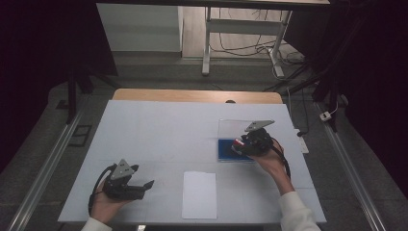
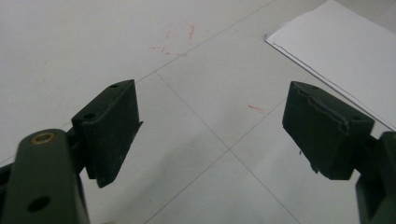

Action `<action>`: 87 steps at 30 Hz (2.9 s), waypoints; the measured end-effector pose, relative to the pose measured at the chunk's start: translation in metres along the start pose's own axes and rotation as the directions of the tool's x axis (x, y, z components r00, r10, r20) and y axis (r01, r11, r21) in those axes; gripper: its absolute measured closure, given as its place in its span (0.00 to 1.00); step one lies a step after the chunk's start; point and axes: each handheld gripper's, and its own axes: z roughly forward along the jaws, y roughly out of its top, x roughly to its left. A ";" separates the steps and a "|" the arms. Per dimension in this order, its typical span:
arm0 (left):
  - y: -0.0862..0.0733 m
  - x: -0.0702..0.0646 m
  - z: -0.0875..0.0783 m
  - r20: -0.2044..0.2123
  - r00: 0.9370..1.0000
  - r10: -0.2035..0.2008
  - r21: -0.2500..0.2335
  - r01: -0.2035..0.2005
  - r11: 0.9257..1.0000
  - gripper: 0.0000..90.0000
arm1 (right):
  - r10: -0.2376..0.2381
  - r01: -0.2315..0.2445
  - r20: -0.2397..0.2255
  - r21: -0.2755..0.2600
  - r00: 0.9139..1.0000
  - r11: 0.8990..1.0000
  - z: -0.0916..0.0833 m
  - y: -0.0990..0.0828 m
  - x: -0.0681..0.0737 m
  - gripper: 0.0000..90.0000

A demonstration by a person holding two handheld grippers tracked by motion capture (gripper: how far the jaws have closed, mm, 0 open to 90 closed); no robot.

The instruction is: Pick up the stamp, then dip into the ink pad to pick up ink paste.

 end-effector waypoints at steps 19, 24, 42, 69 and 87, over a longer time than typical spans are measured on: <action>0.000 0.001 0.000 -0.001 1.000 0.000 -0.001 0.000 1.000 0.21 | -0.005 0.005 0.004 0.003 1.000 1.000 0.004 0.000 0.000 0.77; 0.000 0.002 0.001 0.000 1.000 0.001 0.000 -0.001 1.000 0.21 | -0.002 0.002 0.006 0.002 1.000 1.000 0.004 0.000 0.001 0.77; 0.000 0.003 0.004 0.004 1.000 0.010 0.010 -0.010 1.000 0.21 | -0.002 0.003 0.008 -0.098 1.000 0.995 -0.019 0.005 0.000 0.77; 0.001 -0.001 0.004 -0.006 1.000 0.020 0.012 -0.020 1.000 0.21 | -0.018 0.018 0.007 0.009 1.000 1.000 -0.008 0.010 0.003 0.77; 0.001 0.000 0.004 -0.006 1.000 0.026 0.015 -0.026 1.000 0.21 | -0.017 0.016 0.007 0.057 1.000 0.998 0.006 0.009 0.003 0.77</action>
